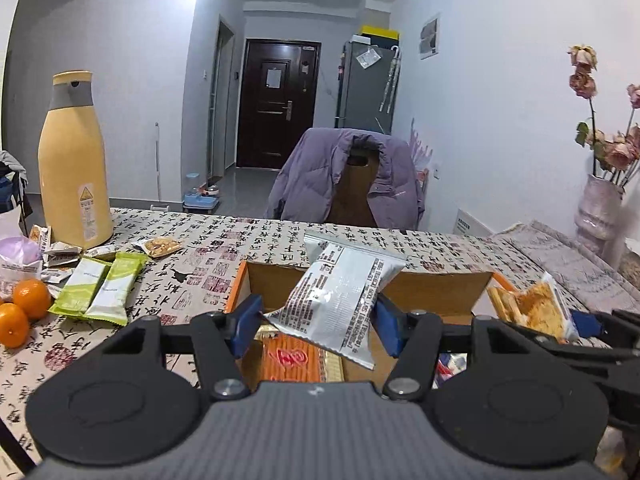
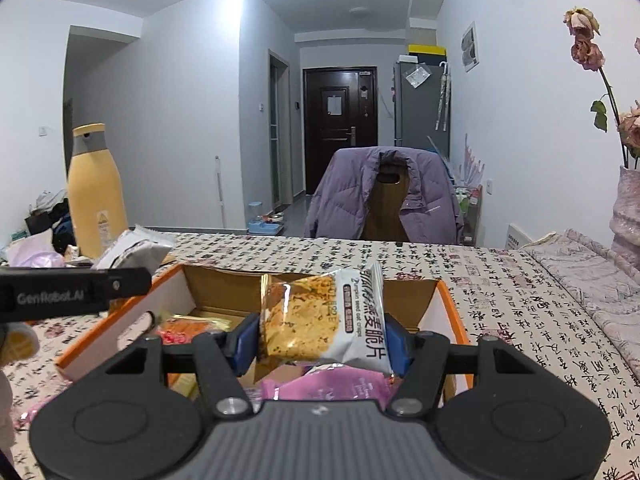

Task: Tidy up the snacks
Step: 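Carry the biscuit packet and white sachet into the box and open both tools, then withdraw both tools from the box back toward the snack pile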

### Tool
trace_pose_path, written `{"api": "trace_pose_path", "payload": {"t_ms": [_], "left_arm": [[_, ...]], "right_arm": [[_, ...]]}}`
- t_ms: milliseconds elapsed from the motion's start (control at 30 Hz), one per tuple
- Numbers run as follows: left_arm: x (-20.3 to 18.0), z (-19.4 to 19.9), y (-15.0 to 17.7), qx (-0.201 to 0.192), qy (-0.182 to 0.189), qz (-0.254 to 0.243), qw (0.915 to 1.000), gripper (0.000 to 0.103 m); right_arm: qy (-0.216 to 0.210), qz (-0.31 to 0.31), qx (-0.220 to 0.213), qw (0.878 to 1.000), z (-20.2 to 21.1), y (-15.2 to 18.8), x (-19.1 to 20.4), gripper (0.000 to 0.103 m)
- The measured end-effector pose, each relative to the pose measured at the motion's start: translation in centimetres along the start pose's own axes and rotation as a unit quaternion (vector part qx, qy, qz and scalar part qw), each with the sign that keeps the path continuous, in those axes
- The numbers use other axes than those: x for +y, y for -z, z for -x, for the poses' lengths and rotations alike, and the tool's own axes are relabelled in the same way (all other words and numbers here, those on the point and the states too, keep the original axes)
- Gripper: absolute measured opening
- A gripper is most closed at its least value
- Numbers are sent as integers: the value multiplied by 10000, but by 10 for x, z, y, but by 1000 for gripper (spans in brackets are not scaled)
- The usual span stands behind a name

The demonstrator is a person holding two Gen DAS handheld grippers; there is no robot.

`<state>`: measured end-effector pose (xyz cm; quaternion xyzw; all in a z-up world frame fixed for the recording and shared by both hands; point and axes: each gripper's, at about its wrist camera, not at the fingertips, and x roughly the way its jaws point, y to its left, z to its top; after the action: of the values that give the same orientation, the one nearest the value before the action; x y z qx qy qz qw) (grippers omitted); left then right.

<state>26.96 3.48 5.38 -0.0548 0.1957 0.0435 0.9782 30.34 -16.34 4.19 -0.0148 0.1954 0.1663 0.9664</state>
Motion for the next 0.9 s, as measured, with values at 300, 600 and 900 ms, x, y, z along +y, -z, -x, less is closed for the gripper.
{"api": "trace_pose_path", "payload": {"t_ms": [300,600,900], "left_arm": [[3,-14,15,-179,-87,-130,9997,61],[17,-1,18,-553,-113,274,9980,103],[13,2,19,-520,10,215,9984,103]], "right_arm": [[-26,-10,-19,10000,-12,16,-2,68],[-15,-299,-103,9995,-2,19,-12,103],[77,-399,-160,9990,-2,22,-16,103]]}}
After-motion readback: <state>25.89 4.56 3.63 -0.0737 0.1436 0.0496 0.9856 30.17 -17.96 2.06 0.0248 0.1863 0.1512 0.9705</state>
